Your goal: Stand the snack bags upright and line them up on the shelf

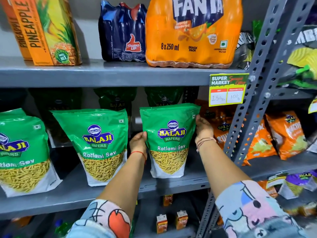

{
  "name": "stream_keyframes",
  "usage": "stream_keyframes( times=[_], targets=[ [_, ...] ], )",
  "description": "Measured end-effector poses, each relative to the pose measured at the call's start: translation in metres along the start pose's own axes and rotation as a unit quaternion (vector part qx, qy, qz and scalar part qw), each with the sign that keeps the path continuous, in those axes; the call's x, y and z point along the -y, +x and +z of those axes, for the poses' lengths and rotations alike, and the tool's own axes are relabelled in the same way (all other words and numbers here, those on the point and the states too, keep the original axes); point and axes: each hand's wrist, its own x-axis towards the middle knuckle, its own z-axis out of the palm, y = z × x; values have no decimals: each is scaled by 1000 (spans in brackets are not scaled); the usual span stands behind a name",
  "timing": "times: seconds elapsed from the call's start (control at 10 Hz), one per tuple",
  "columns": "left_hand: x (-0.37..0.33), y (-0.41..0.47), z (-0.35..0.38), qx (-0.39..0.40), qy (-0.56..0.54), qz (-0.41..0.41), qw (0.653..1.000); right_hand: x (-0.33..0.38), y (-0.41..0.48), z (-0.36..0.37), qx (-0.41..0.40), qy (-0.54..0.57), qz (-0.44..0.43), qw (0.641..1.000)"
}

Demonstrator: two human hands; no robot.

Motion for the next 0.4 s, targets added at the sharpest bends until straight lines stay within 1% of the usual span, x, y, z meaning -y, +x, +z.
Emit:
stream_keyframes(
  times=[0.2,0.3,0.4],
  targets=[
    [-2,-4,-1,20,0,-4,1000,-2,-2,-2,10,10,-3,1000],
    [-6,-5,-9,68,17,2,998,1,-11,0,29,12,-4,1000],
    [0,-28,-27,70,95,30,993,-6,-48,-11,-3,-41,-20,999]
  ],
)
